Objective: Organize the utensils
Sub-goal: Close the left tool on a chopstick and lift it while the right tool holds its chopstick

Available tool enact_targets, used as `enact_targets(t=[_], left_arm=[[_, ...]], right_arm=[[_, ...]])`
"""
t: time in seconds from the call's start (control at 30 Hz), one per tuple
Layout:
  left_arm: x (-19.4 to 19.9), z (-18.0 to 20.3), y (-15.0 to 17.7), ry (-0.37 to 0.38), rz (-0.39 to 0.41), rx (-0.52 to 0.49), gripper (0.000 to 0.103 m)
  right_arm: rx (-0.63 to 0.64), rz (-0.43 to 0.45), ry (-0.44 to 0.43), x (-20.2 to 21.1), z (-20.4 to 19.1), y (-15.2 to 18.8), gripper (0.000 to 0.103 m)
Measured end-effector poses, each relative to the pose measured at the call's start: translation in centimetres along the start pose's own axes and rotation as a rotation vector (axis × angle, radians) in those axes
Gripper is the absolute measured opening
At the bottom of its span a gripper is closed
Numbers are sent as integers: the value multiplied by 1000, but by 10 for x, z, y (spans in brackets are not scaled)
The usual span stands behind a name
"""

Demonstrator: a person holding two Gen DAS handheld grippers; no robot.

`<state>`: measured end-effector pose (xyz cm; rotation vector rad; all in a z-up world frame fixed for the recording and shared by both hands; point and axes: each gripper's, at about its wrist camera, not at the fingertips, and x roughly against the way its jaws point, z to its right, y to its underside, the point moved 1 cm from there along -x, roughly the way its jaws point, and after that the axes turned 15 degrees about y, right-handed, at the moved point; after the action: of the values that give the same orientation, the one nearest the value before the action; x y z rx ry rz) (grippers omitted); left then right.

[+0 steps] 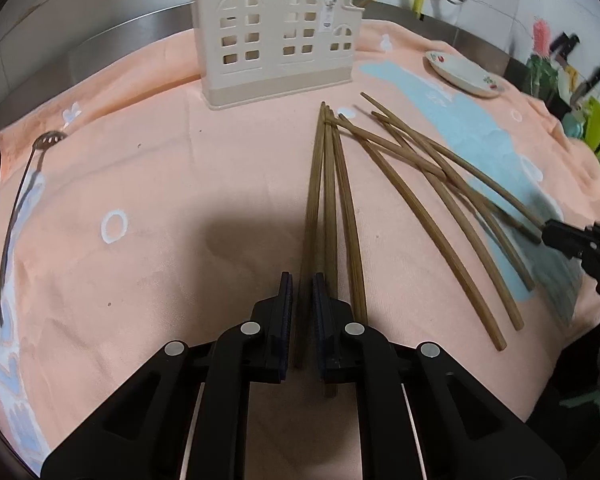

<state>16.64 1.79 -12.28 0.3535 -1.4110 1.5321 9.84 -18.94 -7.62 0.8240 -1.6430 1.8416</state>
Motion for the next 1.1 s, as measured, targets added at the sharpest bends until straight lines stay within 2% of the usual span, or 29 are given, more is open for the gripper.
enact_targets(t=[0.37,0.87,1.1], left_arm=[[2,10,0,-35,35,-6,6],[61,26,-26,-28,183,-42,5],[78,30,-39,-24,234,-40,5]], right_arm=[[2,46,-4,14,1,-8,7],[35,165,-6,43,1,-47,7],[59,207,-29,50,-1,-77,7]])
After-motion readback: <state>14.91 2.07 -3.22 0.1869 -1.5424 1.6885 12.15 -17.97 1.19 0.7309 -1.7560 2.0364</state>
